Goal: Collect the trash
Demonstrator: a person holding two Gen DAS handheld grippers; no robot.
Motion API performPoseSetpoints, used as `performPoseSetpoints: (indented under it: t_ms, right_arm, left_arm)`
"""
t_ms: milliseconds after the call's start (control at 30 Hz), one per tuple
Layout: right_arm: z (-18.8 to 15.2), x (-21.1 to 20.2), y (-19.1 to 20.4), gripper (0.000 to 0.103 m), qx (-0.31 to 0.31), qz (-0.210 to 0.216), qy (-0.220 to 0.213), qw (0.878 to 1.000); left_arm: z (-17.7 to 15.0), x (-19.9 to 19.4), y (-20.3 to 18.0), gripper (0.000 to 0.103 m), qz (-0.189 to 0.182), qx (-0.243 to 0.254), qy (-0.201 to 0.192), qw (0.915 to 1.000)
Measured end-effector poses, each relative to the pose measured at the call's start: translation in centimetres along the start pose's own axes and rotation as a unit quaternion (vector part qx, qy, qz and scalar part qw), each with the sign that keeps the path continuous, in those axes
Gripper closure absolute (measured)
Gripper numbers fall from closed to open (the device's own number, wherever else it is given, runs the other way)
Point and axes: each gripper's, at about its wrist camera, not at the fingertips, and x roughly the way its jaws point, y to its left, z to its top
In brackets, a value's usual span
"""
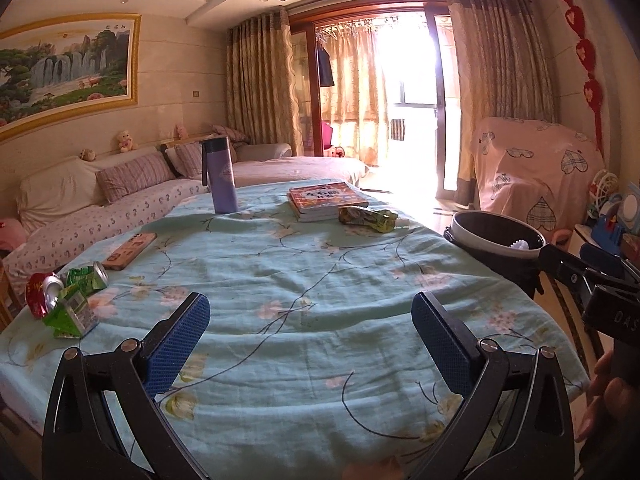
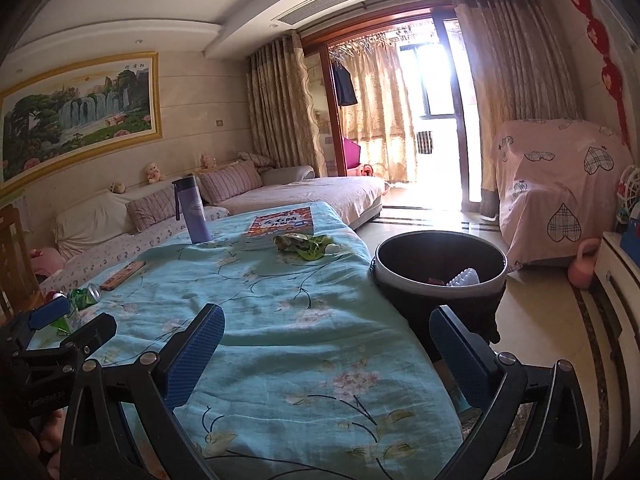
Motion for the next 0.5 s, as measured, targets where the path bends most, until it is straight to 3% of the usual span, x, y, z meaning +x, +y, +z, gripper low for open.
performPoseSetpoints:
  t_ms: [500]
  right_arm:
    - [-0.39, 0.00, 0.30, 0.000, -0.002, 0.010, 0.003, 1.000]
  left_arm:
    - [-0.10, -0.17, 0.08, 0.000, 0.013, 0.000, 0.003, 0.9999]
